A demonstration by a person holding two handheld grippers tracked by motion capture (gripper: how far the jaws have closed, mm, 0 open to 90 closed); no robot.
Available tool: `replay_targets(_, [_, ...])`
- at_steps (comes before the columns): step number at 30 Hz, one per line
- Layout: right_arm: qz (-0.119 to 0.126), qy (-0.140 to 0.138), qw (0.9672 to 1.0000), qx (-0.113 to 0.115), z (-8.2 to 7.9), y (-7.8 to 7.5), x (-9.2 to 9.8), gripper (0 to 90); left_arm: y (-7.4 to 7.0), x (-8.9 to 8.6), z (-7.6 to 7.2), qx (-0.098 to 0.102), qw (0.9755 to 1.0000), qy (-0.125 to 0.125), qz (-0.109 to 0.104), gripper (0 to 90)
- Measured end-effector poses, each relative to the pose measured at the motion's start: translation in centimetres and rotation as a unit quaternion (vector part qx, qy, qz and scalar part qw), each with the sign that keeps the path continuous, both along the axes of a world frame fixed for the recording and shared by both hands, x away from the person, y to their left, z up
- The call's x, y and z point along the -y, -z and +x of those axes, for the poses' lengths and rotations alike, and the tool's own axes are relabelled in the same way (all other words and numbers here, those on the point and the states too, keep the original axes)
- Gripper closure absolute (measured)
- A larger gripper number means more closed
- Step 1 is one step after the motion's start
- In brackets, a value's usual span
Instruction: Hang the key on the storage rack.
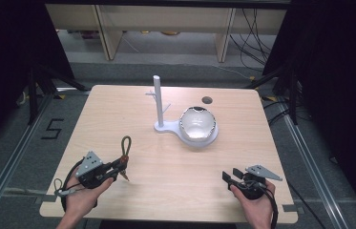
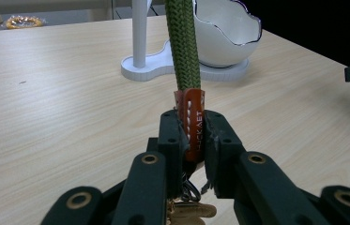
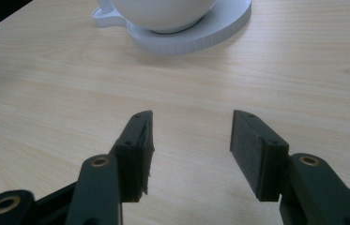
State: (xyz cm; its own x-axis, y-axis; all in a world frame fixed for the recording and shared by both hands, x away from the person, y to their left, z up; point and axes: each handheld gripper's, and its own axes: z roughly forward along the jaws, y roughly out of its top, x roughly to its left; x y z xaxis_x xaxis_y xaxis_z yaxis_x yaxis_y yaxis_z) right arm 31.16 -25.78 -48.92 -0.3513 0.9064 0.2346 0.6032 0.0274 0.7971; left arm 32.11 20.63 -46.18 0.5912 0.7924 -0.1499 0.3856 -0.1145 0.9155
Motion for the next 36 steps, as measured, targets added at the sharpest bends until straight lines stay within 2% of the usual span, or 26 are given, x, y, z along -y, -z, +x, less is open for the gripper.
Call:
replay_targets(10, [0.009,-0.002,0.9999,0.01,0.1,0.2,-0.1,50.2,-0.2,0.2,0.4,0.008,0.9999,0.0,0.007,77.9])
replay_targets(11, [0.003,-0.001,0.9999,0.013,0.2,0.3,-0.1,50.2,-0.3,0.2,0.4,0.01,0.9999,-0.001,0.006,77.9])
replay_targets(18, [0.006,-0.005,0.9999,0.01,0.2,0.3,-0.2,50.2,-0.7,0.4,0.9,0.014,0.9998,-0.002,0.011,77.9])
replay_targets(20, [0.0,-0.002,0.9999,0.011,0.2,0.3,-0.2,50.2,-0.7,0.4,1.0,0.015,0.9998,-0.001,0.009,77.9])
replay_targets(21, [0.01,0.007,0.9999,0.0,0.1,0.2,-0.4,50.1,-0.8,0.5,1.1,0.015,0.9998,0.001,0.01,77.8])
replay_targets(22, [0.011,0.008,0.9999,-0.002,0.0,0.2,-0.5,50.1,-0.8,0.5,1.1,0.015,0.9998,0.0,0.008,77.9])
replay_targets(23, [0.01,0.008,0.9999,0.0,0.0,0.2,-0.5,50.1,-0.8,0.6,1.3,0.019,0.9998,0.002,0.006,77.9])
replay_targets(24, [-0.002,-0.002,0.9999,0.014,0.2,0.3,-0.2,50.1,-0.9,0.6,1.4,0.02,0.9998,0.004,0.004,77.9])
replay_targets(29, [0.006,-0.007,0.9999,0.01,0.2,0.2,-0.2,50.0,-1.1,0.9,2.0,0.025,0.9996,0.005,0.009,77.9])
replay_targets(30, [0.019,0.007,0.9998,-0.006,-0.1,0.1,-0.5,50.0,-1.2,0.9,2.1,0.026,0.9996,0.003,0.009,77.9])
replay_targets(32, [0.018,0.003,0.9998,-0.004,0.0,0.1,-0.5,49.9,-1.3,0.9,2.2,0.026,0.9996,0.001,0.009,77.9])
replay_targets(33, [0.004,-0.003,1.0,0.003,0.1,0.1,-0.3,49.9,-1.3,1.0,2.4,0.027,0.9996,-0.001,0.007,77.9])
replay_targets(36, [0.001,-0.005,1.0,0.009,0.1,0.1,-0.3,49.9,-1.4,1.1,2.6,0.026,0.9996,0.0,0.01,77.9])
